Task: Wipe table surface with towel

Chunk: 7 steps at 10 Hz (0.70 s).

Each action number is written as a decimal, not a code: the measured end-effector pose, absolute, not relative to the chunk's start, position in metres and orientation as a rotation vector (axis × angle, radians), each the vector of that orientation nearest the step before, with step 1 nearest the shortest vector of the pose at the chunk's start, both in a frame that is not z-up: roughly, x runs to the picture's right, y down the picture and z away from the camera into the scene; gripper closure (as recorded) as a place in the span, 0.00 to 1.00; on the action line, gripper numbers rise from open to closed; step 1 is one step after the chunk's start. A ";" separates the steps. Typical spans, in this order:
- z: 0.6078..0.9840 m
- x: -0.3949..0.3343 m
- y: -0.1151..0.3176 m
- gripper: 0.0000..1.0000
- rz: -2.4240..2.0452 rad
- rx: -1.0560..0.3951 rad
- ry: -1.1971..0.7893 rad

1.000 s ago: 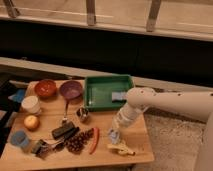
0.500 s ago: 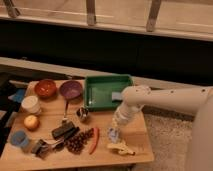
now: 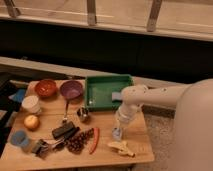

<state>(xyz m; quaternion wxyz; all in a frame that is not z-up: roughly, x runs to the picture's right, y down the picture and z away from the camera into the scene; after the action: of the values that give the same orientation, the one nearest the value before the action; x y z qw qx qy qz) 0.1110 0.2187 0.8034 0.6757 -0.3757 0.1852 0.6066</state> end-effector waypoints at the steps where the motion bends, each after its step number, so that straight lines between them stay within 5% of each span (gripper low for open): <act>1: 0.807 0.118 0.218 1.00 1.375 -0.841 0.420; 7: 0.828 0.096 0.183 1.00 1.402 -0.847 0.281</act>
<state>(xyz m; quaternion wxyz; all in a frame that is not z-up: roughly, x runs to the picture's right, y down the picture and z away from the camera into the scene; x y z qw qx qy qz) 0.0964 0.1831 0.8275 0.6744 -0.3763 0.1250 0.6229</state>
